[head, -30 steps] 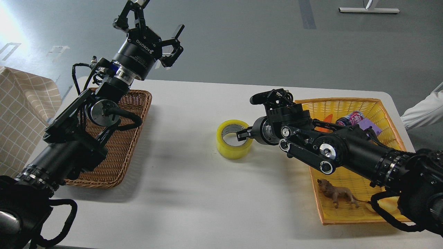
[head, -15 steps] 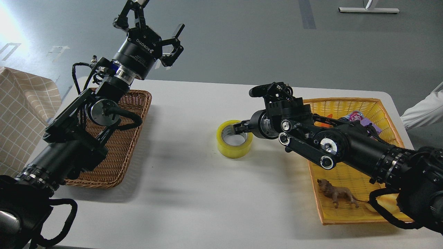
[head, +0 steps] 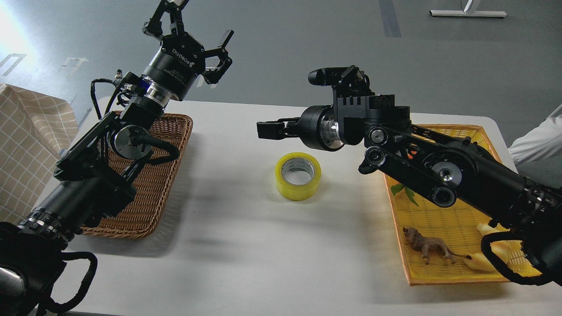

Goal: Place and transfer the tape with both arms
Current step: 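Open the right gripper and withdraw it back over the yellow basket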

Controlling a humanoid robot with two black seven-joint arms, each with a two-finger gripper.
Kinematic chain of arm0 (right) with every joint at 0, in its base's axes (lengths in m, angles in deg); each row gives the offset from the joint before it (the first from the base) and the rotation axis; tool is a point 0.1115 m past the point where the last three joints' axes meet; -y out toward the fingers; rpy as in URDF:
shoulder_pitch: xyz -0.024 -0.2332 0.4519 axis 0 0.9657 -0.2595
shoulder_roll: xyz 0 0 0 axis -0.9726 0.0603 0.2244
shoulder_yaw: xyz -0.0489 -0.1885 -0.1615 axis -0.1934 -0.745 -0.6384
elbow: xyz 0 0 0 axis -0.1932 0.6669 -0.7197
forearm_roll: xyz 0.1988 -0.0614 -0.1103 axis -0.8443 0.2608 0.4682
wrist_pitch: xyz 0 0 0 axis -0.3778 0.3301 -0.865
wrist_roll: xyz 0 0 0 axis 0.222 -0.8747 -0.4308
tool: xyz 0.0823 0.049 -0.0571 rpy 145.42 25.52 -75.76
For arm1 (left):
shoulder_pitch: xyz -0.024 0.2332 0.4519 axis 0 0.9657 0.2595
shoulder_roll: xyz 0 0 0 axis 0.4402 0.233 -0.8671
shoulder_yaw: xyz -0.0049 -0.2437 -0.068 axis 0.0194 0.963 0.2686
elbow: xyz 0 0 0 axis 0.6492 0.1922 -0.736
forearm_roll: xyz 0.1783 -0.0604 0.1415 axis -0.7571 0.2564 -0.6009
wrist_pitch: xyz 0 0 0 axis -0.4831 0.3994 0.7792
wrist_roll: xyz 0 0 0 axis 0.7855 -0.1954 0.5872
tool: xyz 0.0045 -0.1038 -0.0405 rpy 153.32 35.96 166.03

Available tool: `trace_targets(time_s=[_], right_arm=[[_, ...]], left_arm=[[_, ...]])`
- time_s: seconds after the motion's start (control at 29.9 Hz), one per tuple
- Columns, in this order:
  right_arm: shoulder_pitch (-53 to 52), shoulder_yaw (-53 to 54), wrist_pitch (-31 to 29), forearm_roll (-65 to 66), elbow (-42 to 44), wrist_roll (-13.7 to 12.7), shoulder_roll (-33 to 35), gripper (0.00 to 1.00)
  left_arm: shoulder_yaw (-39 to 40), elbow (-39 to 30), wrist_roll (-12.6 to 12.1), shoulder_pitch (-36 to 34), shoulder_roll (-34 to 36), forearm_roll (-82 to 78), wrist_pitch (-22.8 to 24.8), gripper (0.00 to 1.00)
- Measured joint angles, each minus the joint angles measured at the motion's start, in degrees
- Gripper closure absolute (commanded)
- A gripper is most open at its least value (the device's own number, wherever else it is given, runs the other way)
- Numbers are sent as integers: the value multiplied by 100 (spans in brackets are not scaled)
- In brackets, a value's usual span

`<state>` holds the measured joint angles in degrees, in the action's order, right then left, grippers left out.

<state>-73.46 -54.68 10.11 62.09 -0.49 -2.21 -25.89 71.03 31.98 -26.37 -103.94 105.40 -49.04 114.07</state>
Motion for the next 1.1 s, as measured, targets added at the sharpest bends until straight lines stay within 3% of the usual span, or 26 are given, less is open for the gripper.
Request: trace_targets(time_s=[0.3, 0.7, 0.87, 1.1], right_arm=[[724, 2173, 0, -246, -1122, 17, 915, 2], [2231, 5270, 1, -1897, -1230, 128, 710, 2], [2615, 6186, 1, -2602, -1153, 463, 323, 3], [2838, 7206, 2, -3322, -899, 1283, -364, 3]], left_arm=[[-26, 7, -36, -9, -9, -11, 0, 2], [-73, 33, -32, 9, 4, -61, 0, 2], [-96, 53, -24, 32, 20, -77, 0, 2], [-71, 63, -11, 38, 41, -77, 0, 2]])
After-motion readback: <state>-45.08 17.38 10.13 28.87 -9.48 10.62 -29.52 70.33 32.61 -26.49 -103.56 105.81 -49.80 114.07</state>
